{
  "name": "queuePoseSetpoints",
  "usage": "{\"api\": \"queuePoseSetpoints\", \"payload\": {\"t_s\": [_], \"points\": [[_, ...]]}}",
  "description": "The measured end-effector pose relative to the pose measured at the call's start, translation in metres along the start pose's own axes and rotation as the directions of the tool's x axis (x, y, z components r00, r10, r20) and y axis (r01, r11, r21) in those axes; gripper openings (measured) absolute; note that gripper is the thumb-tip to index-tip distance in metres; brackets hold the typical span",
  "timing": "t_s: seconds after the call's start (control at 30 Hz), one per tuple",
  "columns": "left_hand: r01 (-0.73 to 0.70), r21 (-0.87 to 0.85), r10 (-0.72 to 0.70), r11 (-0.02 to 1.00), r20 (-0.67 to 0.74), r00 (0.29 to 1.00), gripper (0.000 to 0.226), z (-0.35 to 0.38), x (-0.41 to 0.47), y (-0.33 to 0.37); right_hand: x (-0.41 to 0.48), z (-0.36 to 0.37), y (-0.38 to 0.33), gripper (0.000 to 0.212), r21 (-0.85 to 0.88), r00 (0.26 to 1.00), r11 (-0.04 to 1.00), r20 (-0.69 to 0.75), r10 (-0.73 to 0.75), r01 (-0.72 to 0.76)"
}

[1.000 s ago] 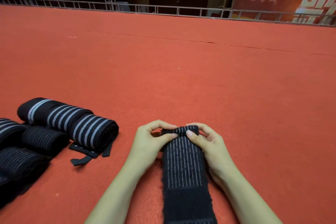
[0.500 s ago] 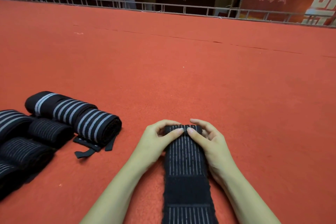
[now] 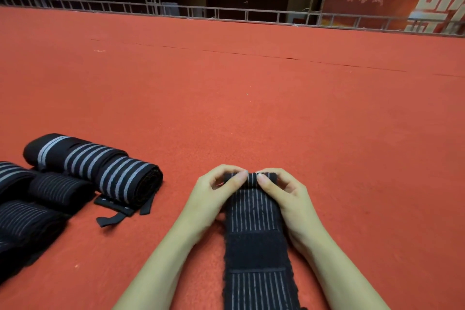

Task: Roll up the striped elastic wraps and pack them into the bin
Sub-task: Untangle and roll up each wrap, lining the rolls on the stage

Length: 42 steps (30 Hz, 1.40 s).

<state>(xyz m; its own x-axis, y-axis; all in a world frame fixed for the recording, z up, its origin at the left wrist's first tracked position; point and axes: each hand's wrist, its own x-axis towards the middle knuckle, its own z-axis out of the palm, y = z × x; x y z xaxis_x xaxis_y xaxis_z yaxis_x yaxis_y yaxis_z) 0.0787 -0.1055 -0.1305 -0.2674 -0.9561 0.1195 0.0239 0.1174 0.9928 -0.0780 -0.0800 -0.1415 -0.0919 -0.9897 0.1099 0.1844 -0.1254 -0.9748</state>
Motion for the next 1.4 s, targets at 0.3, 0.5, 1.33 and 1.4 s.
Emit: {"api": "queuePoseSetpoints", "payload": {"t_s": [0.3,0.5,1.33,1.4], "points": [[0.022,0.015,-0.021,1.0,-0.006,1.0,0.012,0.0007,-0.0004,-0.0016,-0.0005,0.0048,-0.0023,0.027,0.059,0.995,0.993,-0.019,0.102,-0.101],[0.039,-0.015,-0.039,0.999,0.027,0.999,0.023,0.0011,-0.0007,-0.0044,-0.0023,0.0021,-0.003,0.018,0.053,0.997,0.996,-0.009,0.079,-0.078],[-0.077,0.031,0.079,0.997,-0.076,0.994,0.014,0.0003,0.0022,-0.0025,0.0001,0.0004,-0.0002,0.031,0.094,0.996,0.993,0.045,0.073,-0.077],[-0.064,-0.012,0.064,0.998,-0.05,0.997,0.015,0.0012,0.0019,-0.0031,0.0,-0.001,0.0006,0.026,0.071,0.998,0.996,0.041,0.05,-0.053]]}}
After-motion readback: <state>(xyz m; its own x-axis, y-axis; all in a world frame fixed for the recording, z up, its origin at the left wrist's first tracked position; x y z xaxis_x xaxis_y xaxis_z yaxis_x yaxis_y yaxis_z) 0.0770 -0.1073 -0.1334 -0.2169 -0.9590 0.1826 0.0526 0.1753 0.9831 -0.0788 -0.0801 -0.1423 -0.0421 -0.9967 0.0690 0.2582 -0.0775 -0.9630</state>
